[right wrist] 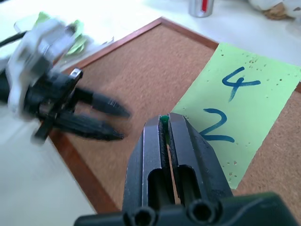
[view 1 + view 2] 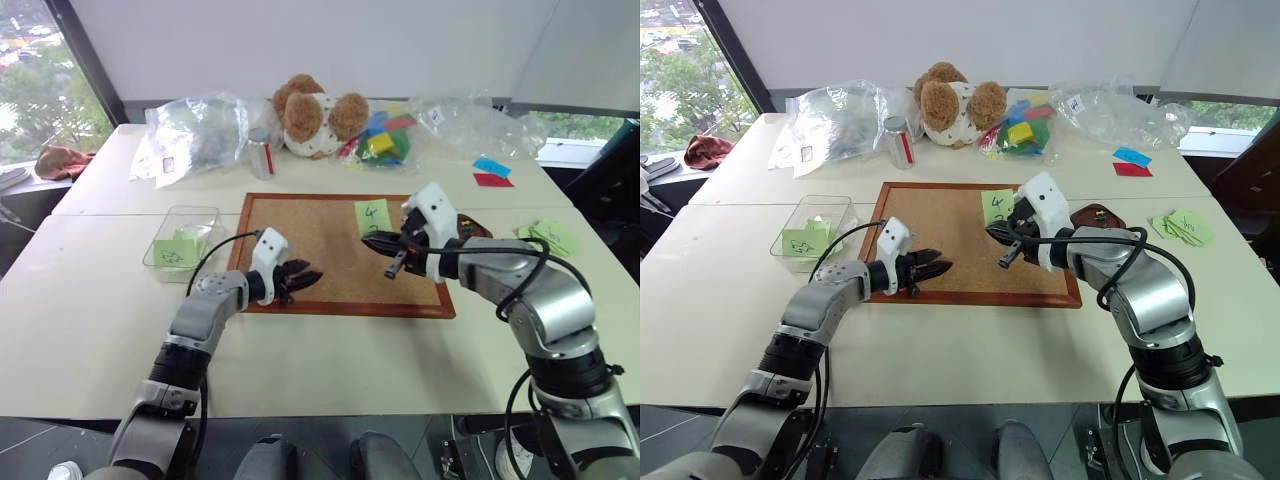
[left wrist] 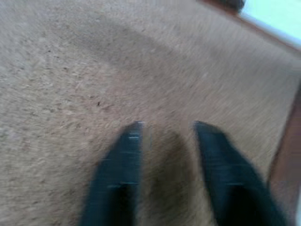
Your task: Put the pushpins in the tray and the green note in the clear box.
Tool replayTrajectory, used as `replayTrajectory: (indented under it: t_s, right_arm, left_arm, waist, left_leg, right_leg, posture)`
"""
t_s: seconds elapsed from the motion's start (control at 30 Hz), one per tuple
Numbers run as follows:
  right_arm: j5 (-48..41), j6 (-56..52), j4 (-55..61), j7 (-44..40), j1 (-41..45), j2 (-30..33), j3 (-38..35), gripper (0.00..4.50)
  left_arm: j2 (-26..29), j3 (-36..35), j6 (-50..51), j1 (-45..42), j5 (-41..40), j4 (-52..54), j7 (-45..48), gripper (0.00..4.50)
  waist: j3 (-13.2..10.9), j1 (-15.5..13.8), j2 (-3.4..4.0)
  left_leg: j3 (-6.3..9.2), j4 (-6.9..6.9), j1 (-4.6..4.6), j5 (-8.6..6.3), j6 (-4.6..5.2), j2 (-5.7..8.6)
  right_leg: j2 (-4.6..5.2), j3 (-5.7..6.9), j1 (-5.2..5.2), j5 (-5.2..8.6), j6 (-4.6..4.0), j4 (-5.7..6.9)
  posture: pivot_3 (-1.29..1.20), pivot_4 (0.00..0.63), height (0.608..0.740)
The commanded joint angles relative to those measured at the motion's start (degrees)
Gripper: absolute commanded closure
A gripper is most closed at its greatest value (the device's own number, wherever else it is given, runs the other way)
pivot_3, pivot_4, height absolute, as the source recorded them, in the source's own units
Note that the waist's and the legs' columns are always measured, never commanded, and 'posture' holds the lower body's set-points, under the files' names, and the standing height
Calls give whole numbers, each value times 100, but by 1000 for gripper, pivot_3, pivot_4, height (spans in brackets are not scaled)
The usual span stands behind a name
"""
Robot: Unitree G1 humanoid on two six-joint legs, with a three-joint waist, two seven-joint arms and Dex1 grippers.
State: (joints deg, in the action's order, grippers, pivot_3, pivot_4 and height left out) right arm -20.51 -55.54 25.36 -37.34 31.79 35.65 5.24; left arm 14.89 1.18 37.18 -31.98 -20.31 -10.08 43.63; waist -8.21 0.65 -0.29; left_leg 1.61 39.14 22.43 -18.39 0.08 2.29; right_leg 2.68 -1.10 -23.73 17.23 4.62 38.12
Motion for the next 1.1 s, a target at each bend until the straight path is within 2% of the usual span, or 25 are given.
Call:
replayTrajectory:
  t_s: [0.03, 0.07, 0.27, 0.4, 0.57, 0.77, 0.87, 1.1]
  right_arm:
    - [-75, 62, 362, -136, 20, 186, 20, 4500]
    - [-80, 72, 391, -162, 29, 233, 38, 4500]
    - [-2, 250, 453, -323, 112, 510, 197, 4500]
    - [-2, 267, 487, -339, 262, 486, 285, 4500]
    - [-36, 227, 540, -347, 420, 417, 388, 4500]
    - [-109, 158, 653, -352, 497, 390, 446, 4500]
    - [-136, 124, 706, -347, 503, 395, 452, 4500]
    - [-187, 46, 778, -312, 534, 375, 462, 4500]
  left_arm:
    - [-172, -756, 858, -461, -1016, 497, -223, 321]
    - [-195, -855, 1008, -520, -1158, 531, -260, 44]
    - [-648, -1716, 2065, -980, -2342, 340, -848, 44]
    - [-908, -1655, 2632, -1044, -2647, 289, -1122, 44]
    - [-1404, -1905, 3280, -1053, -3220, 242, -1711, 44]
    - [-1784, -2151, 3432, -1113, -3509, 118, -2300, 44]
    - [-1863, -2183, 3460, -1115, -3623, 124, -2457, 843]
    - [-1981, -2285, 3523, -1037, -3869, 120, -2817, 4052]
  waist:
    - [-1, -1, 0]
    - [-1, 0, 0]
    - [-3, 4, -4]
    - [-4, 0, -5]
    - [-4, -4, -7]
    - [-5, -1, -8]
    - [-5, -3, -8]
    - [-5, -9, -8]
  left_leg:
    - [0, 0, 3, 0, -1, 0]
    - [0, 0, 4, 1, -3, 0]
    - [-1, 0, 4, 18, -32, 0]
    - [-1, 1, 3, 20, -36, 0]
    - [-1, 0, 3, 22, -39, 0]
    - [-1, 0, 3, 24, -42, 0]
    - [-1, -1, 3, 25, -44, 0]
    - [-1, 0, 3, 25, -44, 1]
  right_leg:
    - [0, 0, -4, 0, 0, 1]
    - [0, 1, -4, 0, 0, 1]
    - [-1, 1, -4, 0, 1, -2]
    - [-1, 1, -3, 0, 1, -1]
    - [-1, 1, -4, 0, 1, -2]
    - [-1, 0, -4, 0, 1, -2]
    - [-2, 0, -5, 0, 1, -1]
    - [-2, 0, -4, 0, 1, -2]
  posture:
    - [0, 150, 740]
    - [0, 150, 740]
    - [0, 150, 740]
    - [0, 150, 740]
    - [0, 150, 740]
    - [0, 150, 740]
    - [0, 150, 740]
    - [0, 150, 740]
